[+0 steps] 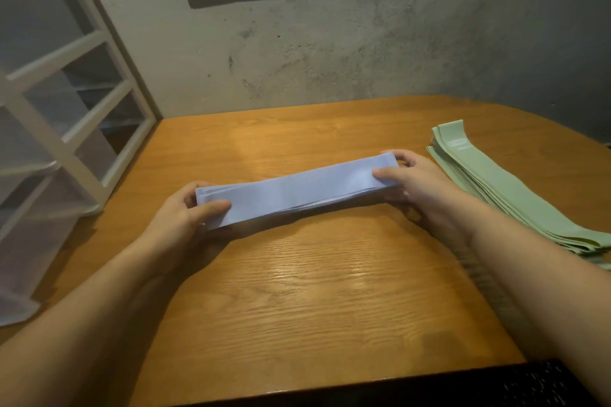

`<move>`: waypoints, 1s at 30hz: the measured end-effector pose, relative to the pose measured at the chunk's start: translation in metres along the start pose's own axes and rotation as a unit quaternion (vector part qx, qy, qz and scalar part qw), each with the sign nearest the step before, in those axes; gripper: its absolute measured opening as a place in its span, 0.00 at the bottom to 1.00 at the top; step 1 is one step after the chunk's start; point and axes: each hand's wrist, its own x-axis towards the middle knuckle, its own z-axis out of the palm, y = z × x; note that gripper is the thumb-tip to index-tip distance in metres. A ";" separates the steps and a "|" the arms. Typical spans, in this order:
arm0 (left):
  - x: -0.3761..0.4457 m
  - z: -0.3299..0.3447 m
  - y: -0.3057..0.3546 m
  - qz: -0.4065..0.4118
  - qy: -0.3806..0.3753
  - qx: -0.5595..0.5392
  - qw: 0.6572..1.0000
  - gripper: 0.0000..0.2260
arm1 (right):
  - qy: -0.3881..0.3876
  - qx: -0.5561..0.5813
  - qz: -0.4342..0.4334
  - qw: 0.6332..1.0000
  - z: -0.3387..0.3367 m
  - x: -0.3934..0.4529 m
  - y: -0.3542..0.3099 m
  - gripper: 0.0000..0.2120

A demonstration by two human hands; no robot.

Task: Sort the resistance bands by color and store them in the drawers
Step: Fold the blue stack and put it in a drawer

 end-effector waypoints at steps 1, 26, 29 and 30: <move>-0.001 0.005 0.000 -0.007 -0.004 -0.039 0.999 0.14 | 0.018 0.007 0.004 1.000 0.001 0.003 0.000 0.21; 0.011 0.025 -0.016 -0.035 0.046 -0.103 0.993 0.10 | 0.024 -0.349 -0.285 0.893 0.154 -0.011 -0.080 0.36; 0.012 0.025 -0.017 -0.035 0.051 -0.104 0.993 0.10 | -0.004 -0.376 -0.320 0.870 0.181 -0.014 -0.076 0.37; 0.013 0.024 -0.018 -0.036 0.050 -0.108 0.992 0.10 | -0.019 -0.390 -0.329 0.860 0.190 -0.015 -0.072 0.37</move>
